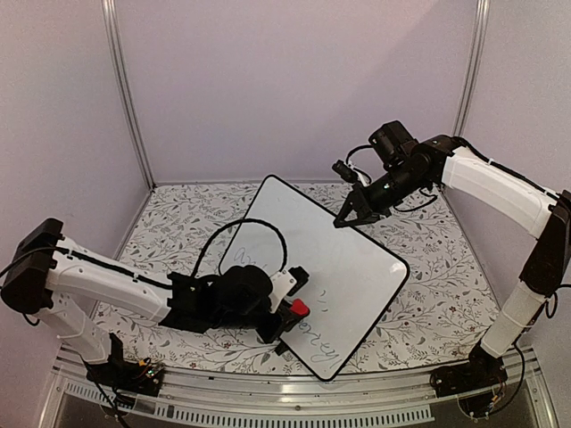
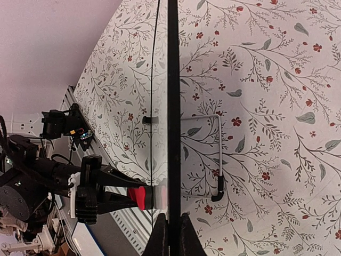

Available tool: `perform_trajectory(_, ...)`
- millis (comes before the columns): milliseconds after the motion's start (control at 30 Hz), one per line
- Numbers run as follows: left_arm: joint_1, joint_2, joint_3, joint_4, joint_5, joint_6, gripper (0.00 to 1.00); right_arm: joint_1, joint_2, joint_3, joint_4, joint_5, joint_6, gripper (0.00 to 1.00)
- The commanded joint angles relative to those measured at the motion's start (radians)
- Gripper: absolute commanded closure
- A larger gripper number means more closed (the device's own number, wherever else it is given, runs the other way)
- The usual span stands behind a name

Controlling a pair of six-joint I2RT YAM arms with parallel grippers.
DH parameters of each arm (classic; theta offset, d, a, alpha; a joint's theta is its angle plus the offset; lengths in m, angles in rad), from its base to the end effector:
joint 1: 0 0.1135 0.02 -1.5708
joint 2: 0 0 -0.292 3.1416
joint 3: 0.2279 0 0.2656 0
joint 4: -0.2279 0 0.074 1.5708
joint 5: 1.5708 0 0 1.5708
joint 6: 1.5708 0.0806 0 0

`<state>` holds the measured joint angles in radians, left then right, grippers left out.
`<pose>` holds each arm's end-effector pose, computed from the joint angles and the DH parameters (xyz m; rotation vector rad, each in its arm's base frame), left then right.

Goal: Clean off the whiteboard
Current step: Erase the center of the whiteboard.

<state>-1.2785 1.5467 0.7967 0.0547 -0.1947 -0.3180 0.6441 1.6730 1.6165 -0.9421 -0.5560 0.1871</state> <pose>0.1189 -0.3409 0.1749 0.9806 2.1125 -0.6212 0.2852 0.2674 0.3295 -0.8207 2.5425 1.0113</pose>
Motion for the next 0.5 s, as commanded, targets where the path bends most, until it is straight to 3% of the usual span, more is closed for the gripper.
perform_trajectory(0,0.000,-0.015,0.026,-0.088,-0.055,0.039,1.00,0.029,0.021,0.016,-0.003,-0.019,-0.017,1.00)
perform_trajectory(467,0.005,0.063,0.251,-0.129,-0.076,0.161,1.00,0.028,0.021,0.017,-0.005,-0.016,-0.018,1.00)
